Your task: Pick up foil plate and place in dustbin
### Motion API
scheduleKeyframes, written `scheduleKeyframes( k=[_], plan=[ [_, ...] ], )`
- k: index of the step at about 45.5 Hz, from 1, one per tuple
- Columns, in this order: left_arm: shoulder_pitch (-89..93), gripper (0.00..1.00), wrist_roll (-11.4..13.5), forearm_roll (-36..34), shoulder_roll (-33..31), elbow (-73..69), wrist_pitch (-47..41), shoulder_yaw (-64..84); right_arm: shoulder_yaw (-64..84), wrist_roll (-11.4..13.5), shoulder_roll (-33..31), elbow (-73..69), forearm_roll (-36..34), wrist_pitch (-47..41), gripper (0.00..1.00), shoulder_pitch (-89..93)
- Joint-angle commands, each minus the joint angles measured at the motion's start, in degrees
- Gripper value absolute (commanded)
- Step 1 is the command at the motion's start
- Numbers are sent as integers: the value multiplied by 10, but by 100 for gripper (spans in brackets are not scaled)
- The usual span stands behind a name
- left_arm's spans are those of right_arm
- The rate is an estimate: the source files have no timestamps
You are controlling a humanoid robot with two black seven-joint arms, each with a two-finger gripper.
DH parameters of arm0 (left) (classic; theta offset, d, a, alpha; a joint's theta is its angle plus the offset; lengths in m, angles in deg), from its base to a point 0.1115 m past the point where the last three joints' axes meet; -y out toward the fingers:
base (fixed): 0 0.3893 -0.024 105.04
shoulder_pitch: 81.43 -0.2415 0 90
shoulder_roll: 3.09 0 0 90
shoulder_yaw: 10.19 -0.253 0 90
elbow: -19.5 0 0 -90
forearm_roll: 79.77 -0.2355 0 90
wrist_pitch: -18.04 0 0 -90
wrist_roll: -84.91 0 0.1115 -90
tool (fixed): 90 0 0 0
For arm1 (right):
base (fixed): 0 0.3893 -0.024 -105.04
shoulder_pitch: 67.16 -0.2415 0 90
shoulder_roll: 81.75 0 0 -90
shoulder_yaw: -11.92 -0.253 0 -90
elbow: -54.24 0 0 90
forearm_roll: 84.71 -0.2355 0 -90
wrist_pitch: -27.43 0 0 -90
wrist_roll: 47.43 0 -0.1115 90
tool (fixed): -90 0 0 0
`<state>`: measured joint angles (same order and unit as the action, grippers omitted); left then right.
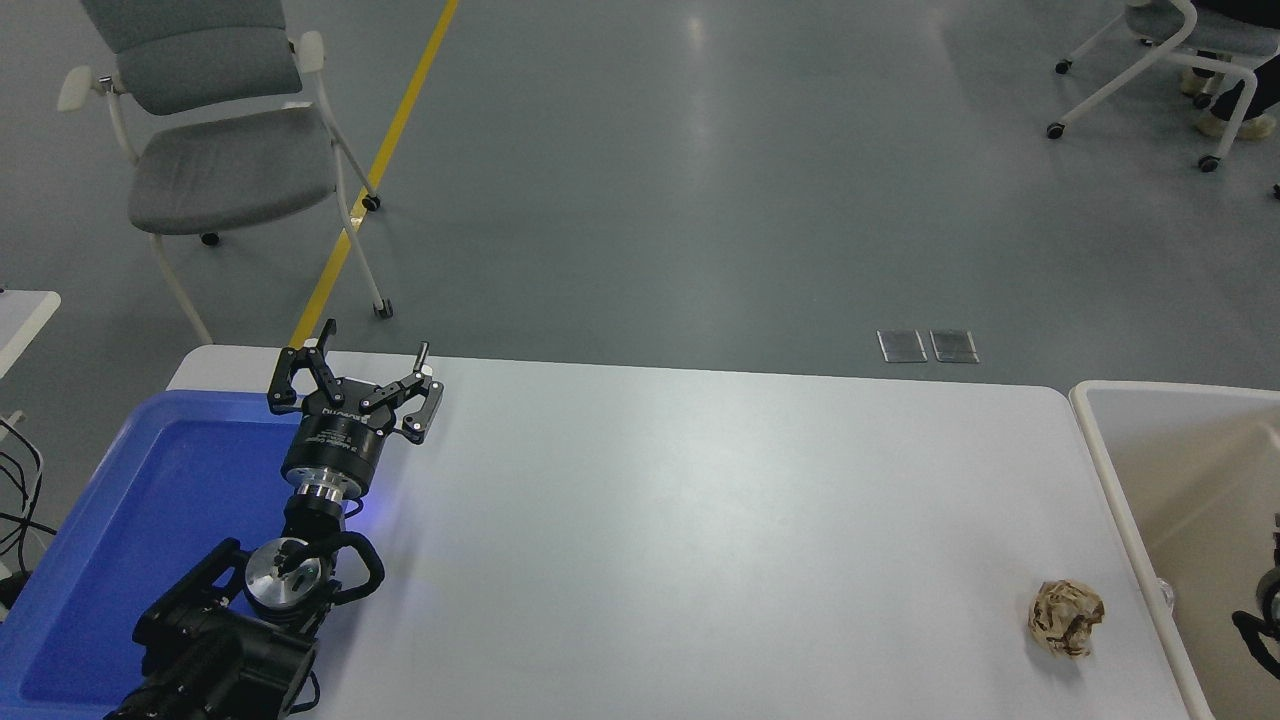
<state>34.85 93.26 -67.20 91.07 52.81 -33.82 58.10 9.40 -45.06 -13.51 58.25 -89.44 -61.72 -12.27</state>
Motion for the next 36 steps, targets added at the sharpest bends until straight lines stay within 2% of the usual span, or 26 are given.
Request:
scheduleKeyframes(
  k=[1, 8, 20, 27, 36],
  plan=[
    [0, 99, 0, 0, 0, 0, 0, 0, 101, 0, -49, -54, 2, -2, 100, -77],
    [0, 99, 0, 0, 1, 0, 0, 0, 158, -1, -112, -173, 17, -2, 100, -159],
    [0, 99, 0, 0, 0, 0, 0, 0, 225, -1, -236, -370, 177, -2, 100, -361],
    [0, 99, 0, 0, 1, 0, 0, 0, 326, -1, -251, -439, 217, -3, 100, -481],
    [0, 99, -1, 0, 1, 0, 0, 0, 486, -1, -252, -569, 215, -3, 100, -637]
  ],
)
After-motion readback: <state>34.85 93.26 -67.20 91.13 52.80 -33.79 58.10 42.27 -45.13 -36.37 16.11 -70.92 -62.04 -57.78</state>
